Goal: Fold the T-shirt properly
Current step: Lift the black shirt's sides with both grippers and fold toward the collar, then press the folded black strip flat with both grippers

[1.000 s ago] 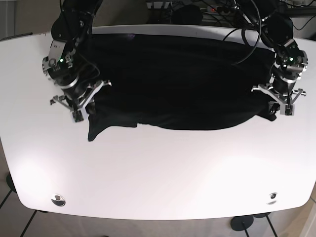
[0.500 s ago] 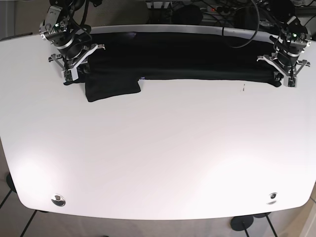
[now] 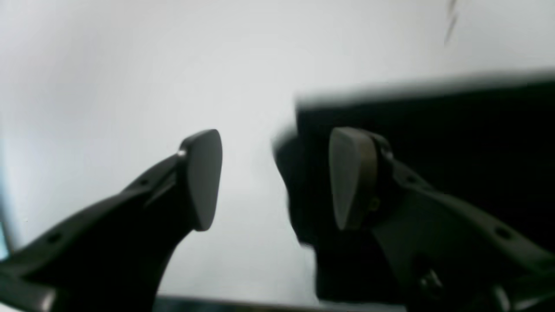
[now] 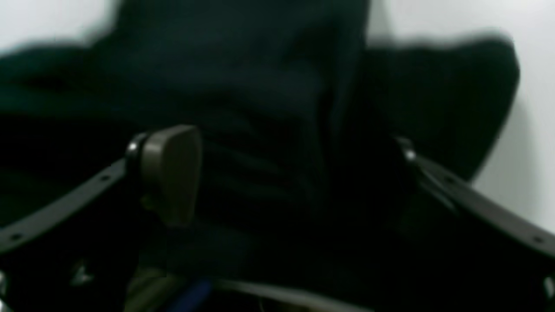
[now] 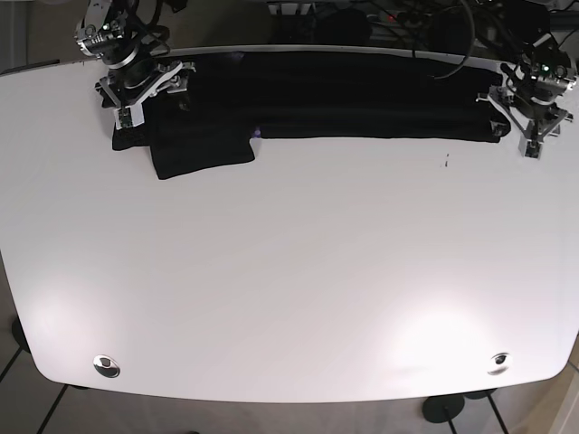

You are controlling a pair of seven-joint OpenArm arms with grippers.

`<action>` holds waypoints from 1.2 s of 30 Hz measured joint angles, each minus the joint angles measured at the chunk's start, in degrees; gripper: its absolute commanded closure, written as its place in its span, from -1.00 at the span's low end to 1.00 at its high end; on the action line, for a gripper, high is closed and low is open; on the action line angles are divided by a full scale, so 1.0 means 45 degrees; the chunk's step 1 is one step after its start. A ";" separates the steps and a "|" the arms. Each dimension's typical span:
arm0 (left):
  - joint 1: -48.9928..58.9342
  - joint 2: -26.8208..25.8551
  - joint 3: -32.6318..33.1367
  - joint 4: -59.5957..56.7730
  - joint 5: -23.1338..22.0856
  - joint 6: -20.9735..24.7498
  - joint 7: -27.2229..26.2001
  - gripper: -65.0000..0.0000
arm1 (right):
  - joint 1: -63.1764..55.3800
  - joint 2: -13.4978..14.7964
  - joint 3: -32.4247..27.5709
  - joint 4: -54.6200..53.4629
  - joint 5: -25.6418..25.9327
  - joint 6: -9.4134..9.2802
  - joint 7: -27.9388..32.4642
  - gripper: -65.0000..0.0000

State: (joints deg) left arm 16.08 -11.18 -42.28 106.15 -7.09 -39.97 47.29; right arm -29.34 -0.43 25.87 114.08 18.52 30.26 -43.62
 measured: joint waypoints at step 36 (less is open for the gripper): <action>0.0277 0.0253 0.1515 -0.3021 -0.0389 -0.0039 -0.1307 -0.12 | 0.0068 -0.0544 0.2001 0.0291 0.1224 -0.0039 -0.1598 0.94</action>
State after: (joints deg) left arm 17.32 -10.04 -35.46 92.55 -8.84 -40.14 41.41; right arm -29.04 -2.87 34.87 115.39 24.03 30.09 -50.81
